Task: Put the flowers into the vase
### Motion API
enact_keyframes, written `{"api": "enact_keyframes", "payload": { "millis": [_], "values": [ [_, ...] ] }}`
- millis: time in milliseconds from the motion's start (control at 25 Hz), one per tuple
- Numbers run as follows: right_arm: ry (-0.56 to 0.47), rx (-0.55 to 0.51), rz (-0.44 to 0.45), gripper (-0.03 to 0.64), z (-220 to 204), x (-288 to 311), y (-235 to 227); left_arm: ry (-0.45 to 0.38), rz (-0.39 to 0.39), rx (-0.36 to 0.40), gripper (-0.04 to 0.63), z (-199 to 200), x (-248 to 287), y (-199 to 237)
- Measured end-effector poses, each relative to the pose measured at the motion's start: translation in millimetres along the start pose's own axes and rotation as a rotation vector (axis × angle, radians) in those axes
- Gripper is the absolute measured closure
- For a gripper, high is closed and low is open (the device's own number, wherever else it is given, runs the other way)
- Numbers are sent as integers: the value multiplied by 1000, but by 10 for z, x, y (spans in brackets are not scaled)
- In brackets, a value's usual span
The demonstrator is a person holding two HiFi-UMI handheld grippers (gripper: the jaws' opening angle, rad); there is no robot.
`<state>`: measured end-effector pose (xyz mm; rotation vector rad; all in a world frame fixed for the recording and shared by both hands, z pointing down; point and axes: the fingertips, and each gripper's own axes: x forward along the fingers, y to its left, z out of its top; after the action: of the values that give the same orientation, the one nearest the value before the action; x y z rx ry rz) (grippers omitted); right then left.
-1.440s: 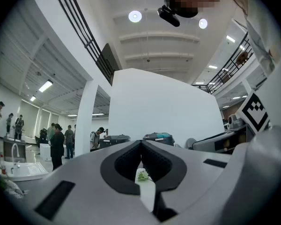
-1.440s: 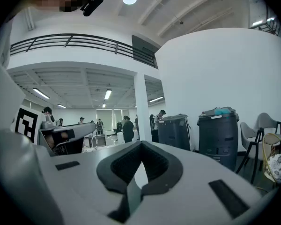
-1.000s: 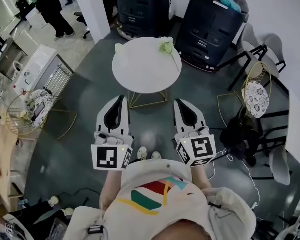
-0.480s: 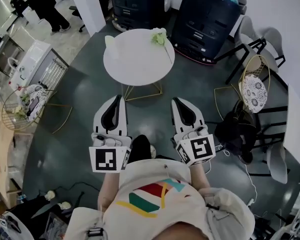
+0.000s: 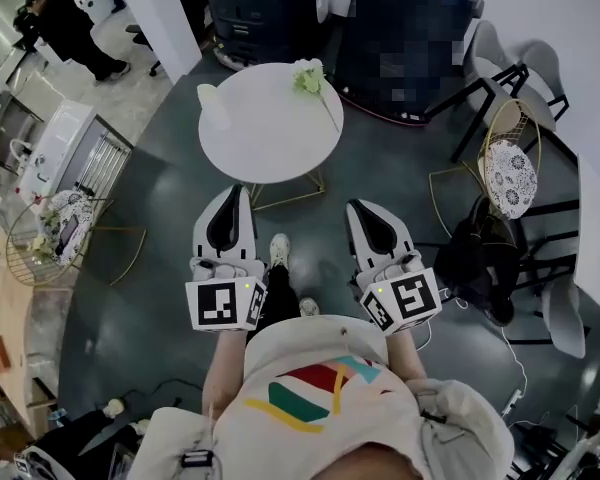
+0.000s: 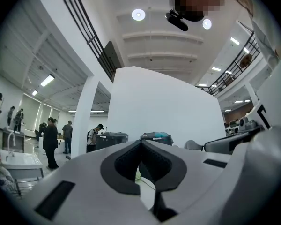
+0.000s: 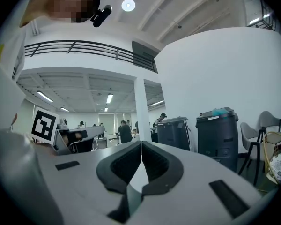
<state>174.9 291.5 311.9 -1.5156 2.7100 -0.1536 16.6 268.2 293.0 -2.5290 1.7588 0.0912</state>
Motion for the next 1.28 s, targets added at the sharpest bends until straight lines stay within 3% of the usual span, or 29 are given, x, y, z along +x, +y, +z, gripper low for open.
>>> {"api": "enact_keyframes", "payload": {
  "millis": [240,440,600,760,1120,1280],
  "values": [
    [13,-4,4,604,-39,567,-132,-32,9,26,588,-20,379,339],
    [18,-3,54,604,48,1262,-65,-68,0,-45,588,-30,771,819],
    [28,-5,62,604,156,1805,-66,-23,23,1,588,-87,1109,1178],
    [37,1,59,604,201,2270,-73,-16,20,-51,588,-145,1377,1532],
    [61,16,15,604,114,2975,-135,-16,48,-19,589,-324,1733,2173],
    [75,4,-16,604,71,3102,-166,-4,35,-49,589,-448,1838,2285]
  ]
}}
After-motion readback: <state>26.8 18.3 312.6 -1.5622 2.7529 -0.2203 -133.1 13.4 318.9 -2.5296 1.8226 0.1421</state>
